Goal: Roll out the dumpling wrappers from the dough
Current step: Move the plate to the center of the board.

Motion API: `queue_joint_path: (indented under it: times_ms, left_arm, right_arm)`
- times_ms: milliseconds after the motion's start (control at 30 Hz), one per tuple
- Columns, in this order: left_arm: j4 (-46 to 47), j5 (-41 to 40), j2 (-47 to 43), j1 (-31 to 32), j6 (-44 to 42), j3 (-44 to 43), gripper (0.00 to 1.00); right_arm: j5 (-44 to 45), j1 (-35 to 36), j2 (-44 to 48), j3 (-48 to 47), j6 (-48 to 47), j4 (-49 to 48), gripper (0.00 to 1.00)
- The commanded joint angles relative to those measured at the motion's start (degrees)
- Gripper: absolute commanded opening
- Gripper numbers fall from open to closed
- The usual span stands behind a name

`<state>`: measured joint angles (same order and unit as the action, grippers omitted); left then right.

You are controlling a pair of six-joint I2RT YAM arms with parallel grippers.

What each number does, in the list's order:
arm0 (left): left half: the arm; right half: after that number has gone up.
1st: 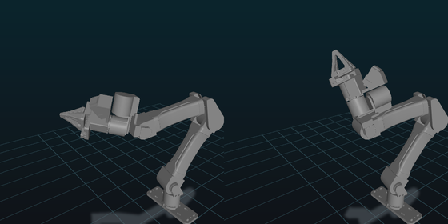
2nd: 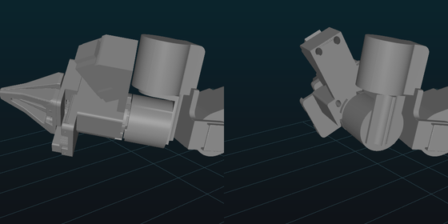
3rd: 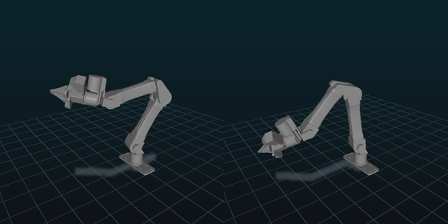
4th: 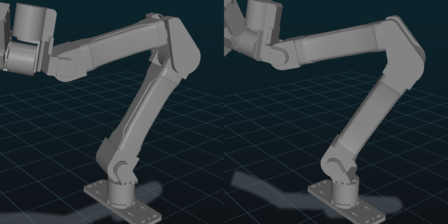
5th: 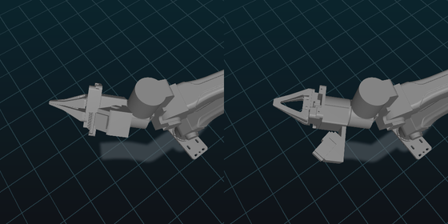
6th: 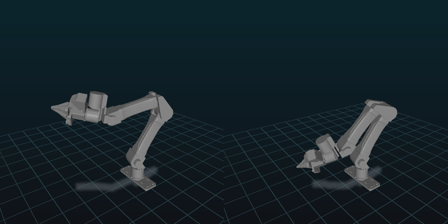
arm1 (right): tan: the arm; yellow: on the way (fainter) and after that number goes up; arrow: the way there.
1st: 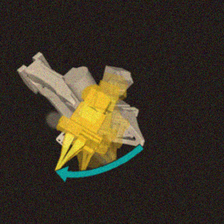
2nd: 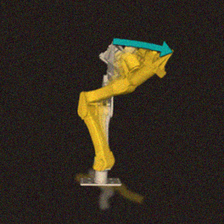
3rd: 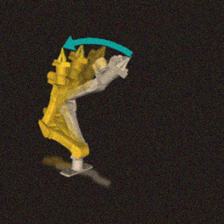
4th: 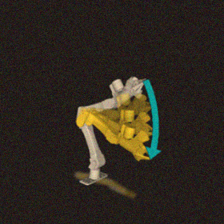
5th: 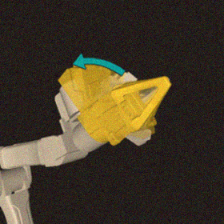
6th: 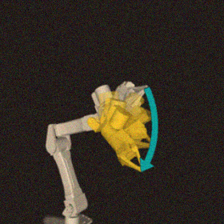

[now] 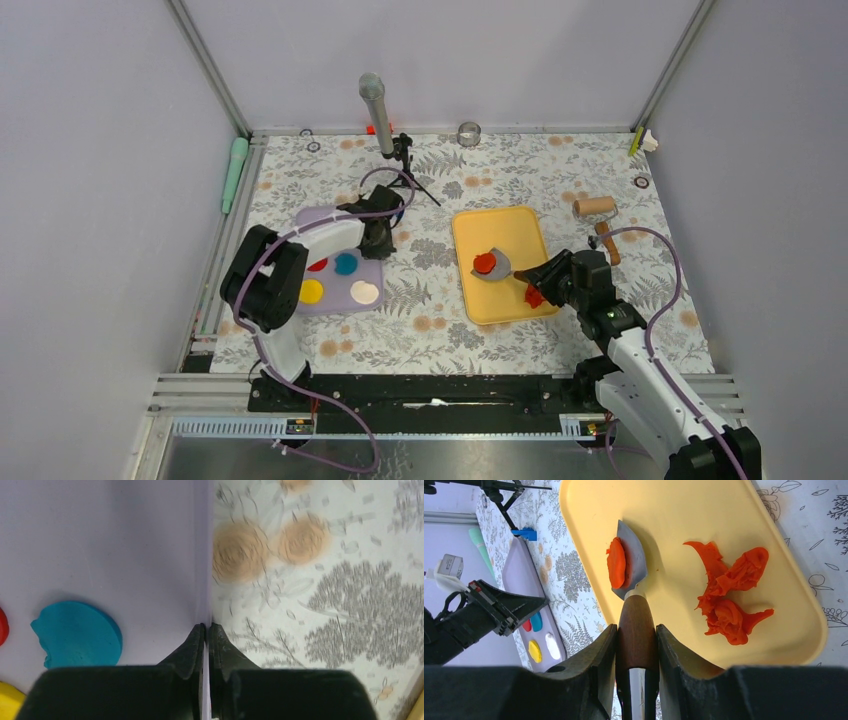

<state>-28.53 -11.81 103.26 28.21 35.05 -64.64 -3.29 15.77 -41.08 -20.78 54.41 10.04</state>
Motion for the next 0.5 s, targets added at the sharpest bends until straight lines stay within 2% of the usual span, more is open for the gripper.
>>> queue_joint_path:
  times_ms: [0, 200, 267, 300, 400, 467]
  left_arm:
    - [-3.36, 6.75, -2.97, 4.50, 1.58, 5.43, 0.00]
    - [-6.78, 12.24, -4.84, 9.86, 0.95, 7.38, 0.00]
    - [-7.83, 13.79, -5.24, 10.82, 0.40, 6.12, 0.03]
    - [-8.72, 14.53, -5.20, 11.17, -0.03, 5.20, 0.07]
    - [-11.34, 16.27, -5.60, 11.51, -1.28, 2.37, 0.33]
    - [-13.03, 15.99, -7.27, 11.52, -1.75, 0.35, 0.45]
  right_arm:
    - [-0.86, -0.30, 0.09, -2.95, -0.91, -2.09, 0.00]
    - [-2.20, -0.30, -1.46, -5.03, -3.28, -1.89, 0.00]
    - [-2.94, -0.28, -1.59, -5.76, -3.73, -1.74, 0.00]
    - [-3.07, -0.30, -1.44, -6.13, -3.82, -1.78, 0.00]
    - [-2.94, -0.30, -0.72, -7.44, -3.95, -0.96, 0.00]
    - [-2.92, -0.26, 0.17, -8.20, -3.96, -0.51, 0.00]
